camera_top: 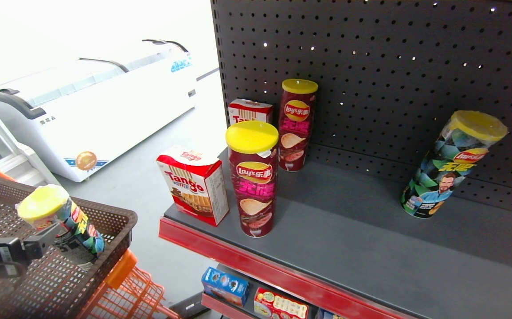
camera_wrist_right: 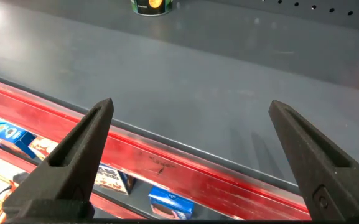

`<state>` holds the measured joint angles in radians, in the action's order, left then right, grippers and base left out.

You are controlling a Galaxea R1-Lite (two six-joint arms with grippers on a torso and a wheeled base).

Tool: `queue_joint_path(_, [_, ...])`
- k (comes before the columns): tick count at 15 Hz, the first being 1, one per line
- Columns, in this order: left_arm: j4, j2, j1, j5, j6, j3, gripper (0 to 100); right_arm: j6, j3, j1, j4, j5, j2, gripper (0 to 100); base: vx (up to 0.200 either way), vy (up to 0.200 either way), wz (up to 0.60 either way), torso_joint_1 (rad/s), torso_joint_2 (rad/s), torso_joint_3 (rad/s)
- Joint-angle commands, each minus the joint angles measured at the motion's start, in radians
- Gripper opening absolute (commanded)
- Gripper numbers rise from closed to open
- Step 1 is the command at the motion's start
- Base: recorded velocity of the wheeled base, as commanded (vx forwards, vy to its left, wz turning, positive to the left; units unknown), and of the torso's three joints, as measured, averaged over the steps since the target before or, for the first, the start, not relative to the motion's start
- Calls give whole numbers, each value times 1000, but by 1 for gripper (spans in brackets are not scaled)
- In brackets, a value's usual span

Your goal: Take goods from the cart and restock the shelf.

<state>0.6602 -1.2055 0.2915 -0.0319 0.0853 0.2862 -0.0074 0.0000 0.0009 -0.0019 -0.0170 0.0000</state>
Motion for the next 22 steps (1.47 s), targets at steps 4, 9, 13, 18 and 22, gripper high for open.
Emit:
queue_joint_path(4, [387, -376, -12, 1, -12, -104, 100, 0, 0, 1, -1, 0, 0, 100, 0, 0, 0, 0, 0, 0])
queue_joint_path(9, [647, -580, -14, 7, -2, -82, 100, 0, 0, 1, -1, 0, 0, 100, 0, 0, 0, 0, 0, 0])
queue_joint_path(13, [665, -658, -11, 9, -2, -22, 100, 0, 0, 1, -1, 0, 0, 100, 0, 0, 0, 0, 0, 0])
queue_joint_path(18, [667, -707, -17, 10, -2, 34, 100, 0, 0, 1, -1, 0, 0, 100, 0, 0, 0, 0, 0, 0])
queue_joint_path(22, [662, -713, -18, 9, -4, 88, 0, 0, 0, 1, -1, 0, 0, 100, 0, 0, 0, 0, 0, 0])
